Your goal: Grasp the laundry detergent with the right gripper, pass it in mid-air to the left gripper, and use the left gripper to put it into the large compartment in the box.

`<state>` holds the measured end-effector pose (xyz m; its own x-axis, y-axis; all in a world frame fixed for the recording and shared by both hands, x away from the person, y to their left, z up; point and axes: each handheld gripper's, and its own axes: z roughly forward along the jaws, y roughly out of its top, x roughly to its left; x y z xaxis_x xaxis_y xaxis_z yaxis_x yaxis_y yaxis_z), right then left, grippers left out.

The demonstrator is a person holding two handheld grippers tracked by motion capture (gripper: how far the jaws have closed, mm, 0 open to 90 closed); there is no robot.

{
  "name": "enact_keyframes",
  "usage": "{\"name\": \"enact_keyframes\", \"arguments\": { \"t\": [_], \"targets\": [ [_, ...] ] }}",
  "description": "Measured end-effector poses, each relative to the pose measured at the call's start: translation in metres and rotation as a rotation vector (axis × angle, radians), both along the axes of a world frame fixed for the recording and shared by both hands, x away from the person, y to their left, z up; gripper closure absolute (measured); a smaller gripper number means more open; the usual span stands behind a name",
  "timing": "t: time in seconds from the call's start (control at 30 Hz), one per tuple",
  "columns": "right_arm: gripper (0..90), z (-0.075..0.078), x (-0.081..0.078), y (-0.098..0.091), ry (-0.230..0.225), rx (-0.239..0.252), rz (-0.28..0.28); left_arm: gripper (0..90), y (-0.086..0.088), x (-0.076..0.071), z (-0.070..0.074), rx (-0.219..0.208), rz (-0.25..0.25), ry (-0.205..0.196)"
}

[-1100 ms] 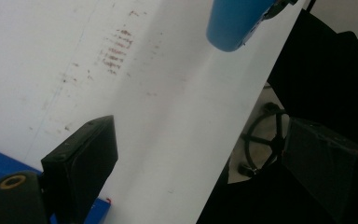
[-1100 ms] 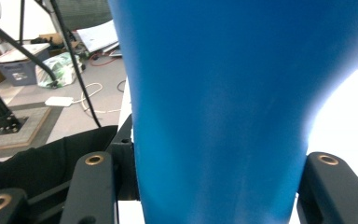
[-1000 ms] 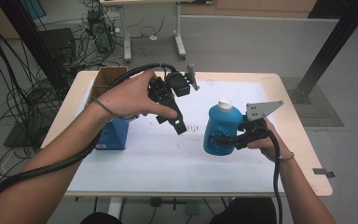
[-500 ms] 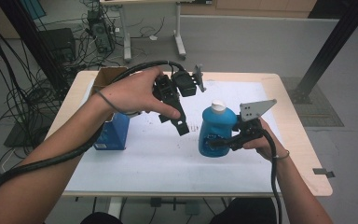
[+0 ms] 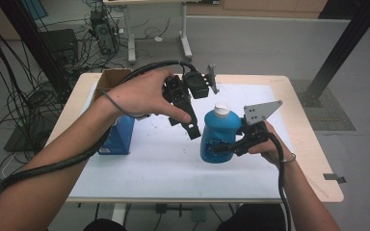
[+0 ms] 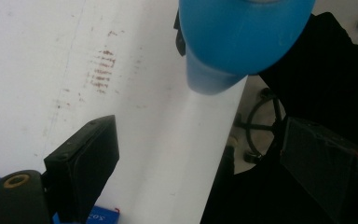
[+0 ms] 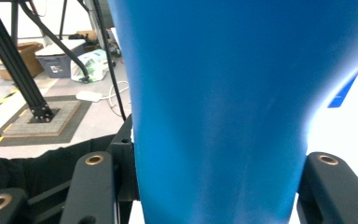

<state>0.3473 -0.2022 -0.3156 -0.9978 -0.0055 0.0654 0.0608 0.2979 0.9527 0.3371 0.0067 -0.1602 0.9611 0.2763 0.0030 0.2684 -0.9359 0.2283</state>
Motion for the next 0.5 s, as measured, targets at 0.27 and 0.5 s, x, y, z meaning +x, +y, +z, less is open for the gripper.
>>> {"name": "enact_keyframes", "arguments": {
  "t": [0.27, 0.5],
  "targets": [
    [43.5, 0.003, 0.0, 0.008, -0.003, -0.007, 0.032, 11.2, -0.006, -0.005, -0.001, 0.008, -0.032, -0.009],
    [43.6, 0.004, 0.0, 0.013, -0.006, -0.011, 0.043, 11.1, -0.012, -0.007, -0.002, 0.009, -0.059, -0.01]
  ]
}}
